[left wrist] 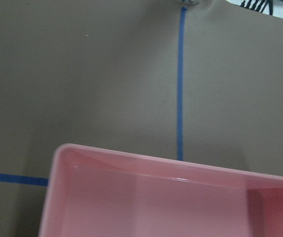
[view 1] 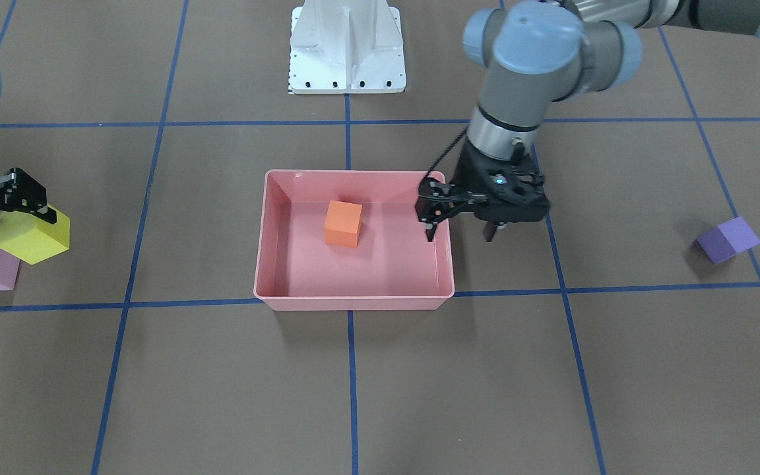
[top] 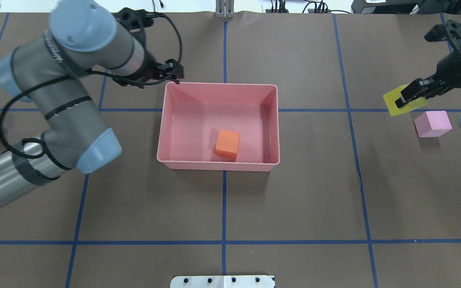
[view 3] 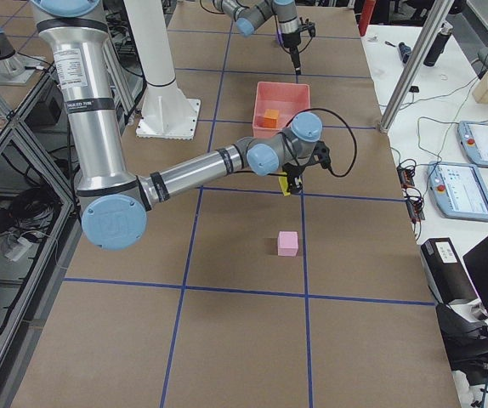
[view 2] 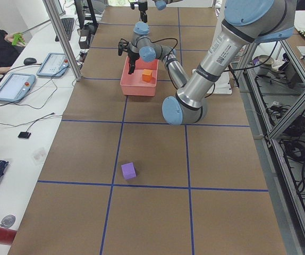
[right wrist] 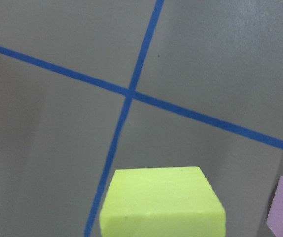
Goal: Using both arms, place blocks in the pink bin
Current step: 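Carry the yellow cube into the pink bin with the right gripper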
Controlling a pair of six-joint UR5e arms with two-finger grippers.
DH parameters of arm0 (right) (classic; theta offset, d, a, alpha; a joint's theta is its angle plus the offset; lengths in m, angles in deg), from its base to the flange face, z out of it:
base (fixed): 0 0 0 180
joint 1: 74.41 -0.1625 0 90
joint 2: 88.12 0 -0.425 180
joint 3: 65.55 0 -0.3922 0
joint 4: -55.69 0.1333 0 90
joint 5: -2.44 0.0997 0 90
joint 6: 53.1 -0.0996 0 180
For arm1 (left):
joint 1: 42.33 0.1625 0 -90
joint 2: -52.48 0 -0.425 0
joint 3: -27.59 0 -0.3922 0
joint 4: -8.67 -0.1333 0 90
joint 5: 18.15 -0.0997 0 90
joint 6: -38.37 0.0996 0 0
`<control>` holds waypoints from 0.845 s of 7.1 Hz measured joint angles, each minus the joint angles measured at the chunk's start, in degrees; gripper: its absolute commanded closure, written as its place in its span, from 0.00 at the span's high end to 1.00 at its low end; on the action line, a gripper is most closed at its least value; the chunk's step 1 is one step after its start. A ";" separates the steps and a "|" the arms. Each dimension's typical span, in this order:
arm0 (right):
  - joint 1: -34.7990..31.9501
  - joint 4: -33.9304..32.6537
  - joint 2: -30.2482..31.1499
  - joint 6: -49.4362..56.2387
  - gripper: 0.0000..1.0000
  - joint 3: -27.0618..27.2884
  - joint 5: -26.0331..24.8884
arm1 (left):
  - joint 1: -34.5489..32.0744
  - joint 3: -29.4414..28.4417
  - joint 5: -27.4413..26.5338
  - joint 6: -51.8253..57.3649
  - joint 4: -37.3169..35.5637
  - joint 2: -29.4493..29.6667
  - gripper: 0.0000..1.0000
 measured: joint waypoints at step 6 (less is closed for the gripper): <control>17.30 -0.90 -21.89 -38.66 0.00 -0.55 -11.08 | -24.64 -2.46 12.40 45.54 0.38 -22.48 1.00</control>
